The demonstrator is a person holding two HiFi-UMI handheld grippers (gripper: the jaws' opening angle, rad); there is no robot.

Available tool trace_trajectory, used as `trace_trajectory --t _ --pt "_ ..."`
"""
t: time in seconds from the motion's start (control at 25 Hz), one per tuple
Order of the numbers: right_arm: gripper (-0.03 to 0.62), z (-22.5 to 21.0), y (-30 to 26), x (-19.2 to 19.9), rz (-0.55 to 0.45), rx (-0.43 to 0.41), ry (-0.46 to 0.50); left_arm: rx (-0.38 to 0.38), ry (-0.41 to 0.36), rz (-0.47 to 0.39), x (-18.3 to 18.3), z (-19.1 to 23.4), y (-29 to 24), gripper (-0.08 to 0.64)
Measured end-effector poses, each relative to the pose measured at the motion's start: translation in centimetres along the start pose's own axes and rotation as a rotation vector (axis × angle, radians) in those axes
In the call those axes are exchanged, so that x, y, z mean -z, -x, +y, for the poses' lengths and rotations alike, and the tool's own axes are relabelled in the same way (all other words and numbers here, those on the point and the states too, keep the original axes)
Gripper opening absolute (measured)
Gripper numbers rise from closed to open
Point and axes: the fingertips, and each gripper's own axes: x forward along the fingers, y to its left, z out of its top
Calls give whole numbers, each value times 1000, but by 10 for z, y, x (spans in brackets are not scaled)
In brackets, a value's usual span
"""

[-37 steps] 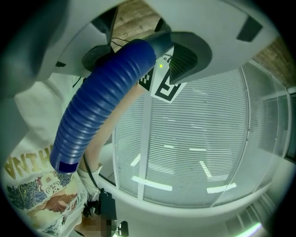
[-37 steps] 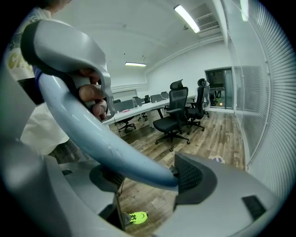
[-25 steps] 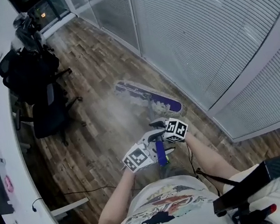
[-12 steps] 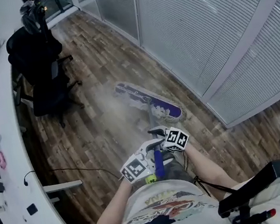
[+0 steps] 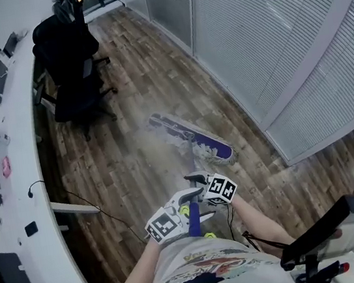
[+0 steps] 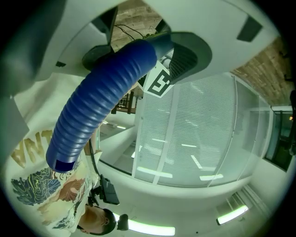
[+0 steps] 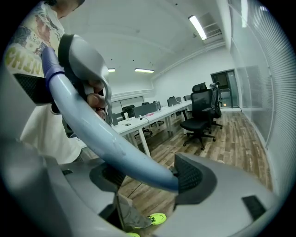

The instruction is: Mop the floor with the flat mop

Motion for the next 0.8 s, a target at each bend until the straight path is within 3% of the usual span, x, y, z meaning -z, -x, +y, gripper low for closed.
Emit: trace_trajectory --t 0.16,0.4,0.64,0.8 --pt "281 54 28 16 -31 -36 7 -66 10 -24 -4 -58 -13 301" --pt "281 129 51 37 -40 -98 5 -106 36 -16 -2 -132 -15 301" --pt "281 143 40 56 30 -171 78 -128 30 -29 17 -143 -10 302" --pt "281 128 35 45 -7 -161 81 -143 29 -79 10 -124 -4 304"
